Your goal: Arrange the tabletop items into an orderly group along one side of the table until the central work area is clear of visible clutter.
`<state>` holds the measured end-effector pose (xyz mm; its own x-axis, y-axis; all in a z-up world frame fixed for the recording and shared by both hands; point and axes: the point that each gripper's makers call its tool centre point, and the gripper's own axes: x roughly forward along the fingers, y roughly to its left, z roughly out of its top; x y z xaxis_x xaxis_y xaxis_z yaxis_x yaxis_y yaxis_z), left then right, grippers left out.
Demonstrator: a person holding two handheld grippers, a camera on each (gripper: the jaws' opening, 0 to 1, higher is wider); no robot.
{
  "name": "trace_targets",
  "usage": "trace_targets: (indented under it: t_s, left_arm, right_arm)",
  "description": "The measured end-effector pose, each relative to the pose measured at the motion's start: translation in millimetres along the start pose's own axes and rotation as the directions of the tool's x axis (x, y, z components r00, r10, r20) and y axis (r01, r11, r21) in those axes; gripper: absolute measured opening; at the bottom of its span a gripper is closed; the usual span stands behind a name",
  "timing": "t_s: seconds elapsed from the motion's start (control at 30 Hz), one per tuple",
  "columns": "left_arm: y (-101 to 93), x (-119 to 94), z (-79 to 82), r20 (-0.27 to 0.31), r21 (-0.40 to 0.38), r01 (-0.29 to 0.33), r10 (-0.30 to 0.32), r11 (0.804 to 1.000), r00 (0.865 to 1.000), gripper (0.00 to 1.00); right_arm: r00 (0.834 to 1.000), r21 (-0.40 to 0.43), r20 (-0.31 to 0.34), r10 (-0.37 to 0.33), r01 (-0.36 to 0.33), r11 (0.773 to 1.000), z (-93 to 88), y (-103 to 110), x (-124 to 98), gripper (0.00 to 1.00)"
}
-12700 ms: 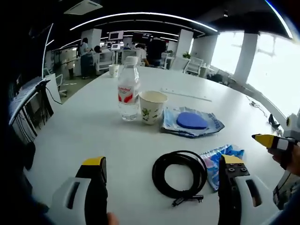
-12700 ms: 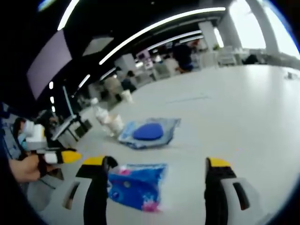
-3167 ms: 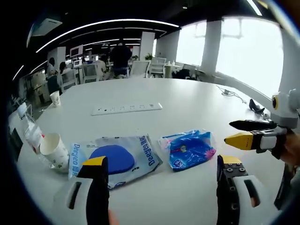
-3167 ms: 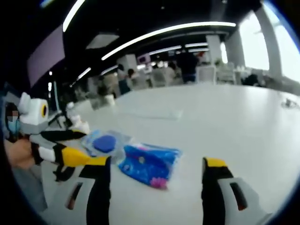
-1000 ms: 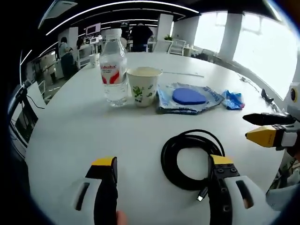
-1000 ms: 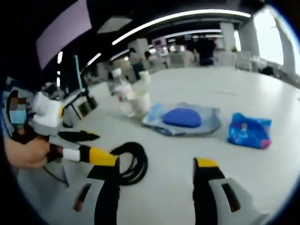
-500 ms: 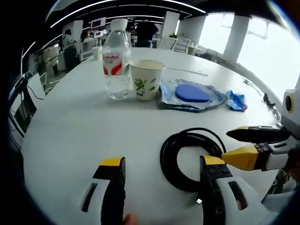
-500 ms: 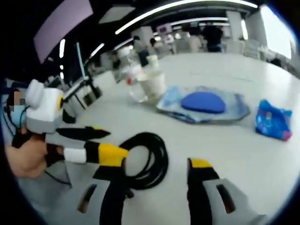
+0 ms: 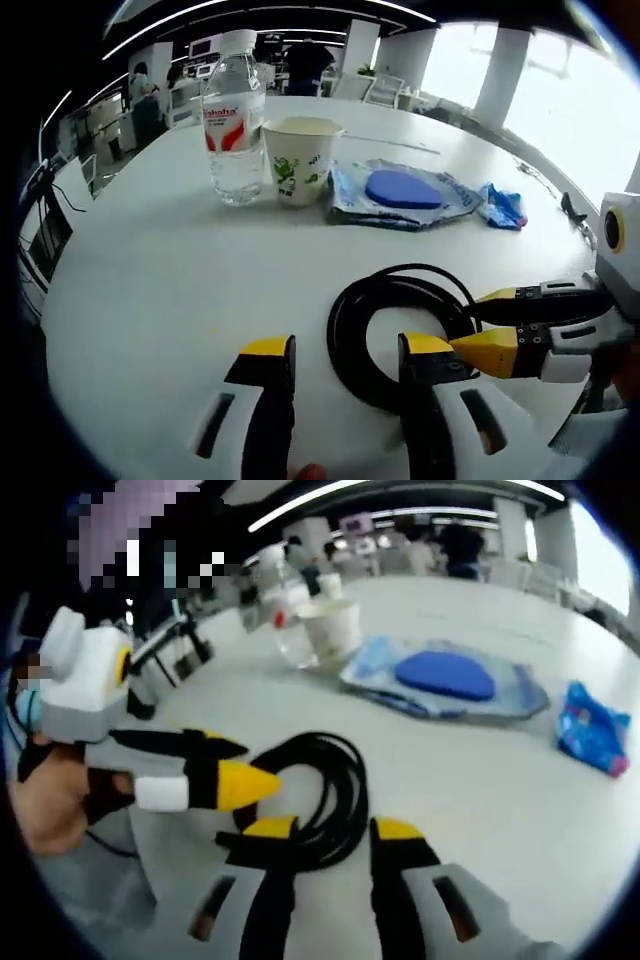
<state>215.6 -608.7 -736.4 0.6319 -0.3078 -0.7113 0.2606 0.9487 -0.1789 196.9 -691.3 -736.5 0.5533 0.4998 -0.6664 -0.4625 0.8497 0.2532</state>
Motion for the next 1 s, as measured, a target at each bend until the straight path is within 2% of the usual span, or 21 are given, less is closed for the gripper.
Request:
trace_targets:
  t_s: [0.1,0.27,0.37,0.4,0.47,0.5,0.63,0.73,0.87,1.0]
  left_arm:
    - [-2.3,0,-3.3,-0.013,0.028,0.001,0.0,1.0,1.0,0.18]
    - [1.7,-1,-0.8,-0.004,0.028,-0.012,0.012,1.0,1.0,0.15]
    - [3.1,-2,0.0,-0.008,-0.019,-0.006,0.006,1.0,1.0,0.14]
    - [2.6,-2,0.1,-0.007,-0.019,-0.007,0.007,1.0,1.0,0.13]
    - [0.9,-2,1.7,-0.002,-0.018,-0.005,0.005,1.0,1.0,0.09]
    - [0.9,-3,1.6,-0.007,-0.007,-0.011,0.011,1.0,1.0,0.08]
    - [-2.6,-2,0.6,-0.007,-0.03,-0.002,0.001,1.0,1.0,0.08]
    - [-4.7,-5,2.4,-0.001,-0.045,-0.007,0.007,0.999,1.0,0.07]
    - [-8.1,-9,6.5,0.011,-0.059,0.001,-0.001,0.998,1.0,0.07]
    - [-19.9,-13,18.6,0.037,-0.059,0.009,-0.007,0.998,0.999,0.07]
  right_arm:
    - [1.0,0.01,-0.003,-0.013,0.013,1.0,0.6,-1,3,0.23]
    - [1.0,0.058,0.003,-0.017,0.016,0.998,3.6,-7,3,0.16]
    - [1.0,0.059,-0.002,-0.007,0.008,0.998,3.5,-8,2,0.13]
    - [1.0,0.056,0.01,-0.027,0.027,0.998,5.6,-12,-1,0.08]
    - [0.999,0.046,0.04,-0.015,0.013,0.999,11.4,-12,-4,0.02]
    - [0.999,0.066,0.023,-0.03,0.029,0.997,8.8,-15,-6,0.02]
    - [1.0,0.094,0.019,-0.018,0.016,0.995,4.1,-17,-7,0.01]
    - [0.999,0.133,0.047,-0.022,0.015,0.991,8.8,-17,-12,0.0]
    - [0.997,0.137,0.077,-0.019,0.008,0.991,17.7,-18,-19,0.0]
    - [0.995,0.142,0.101,-0.025,0.011,0.99,22.6,-24,-29,0.0]
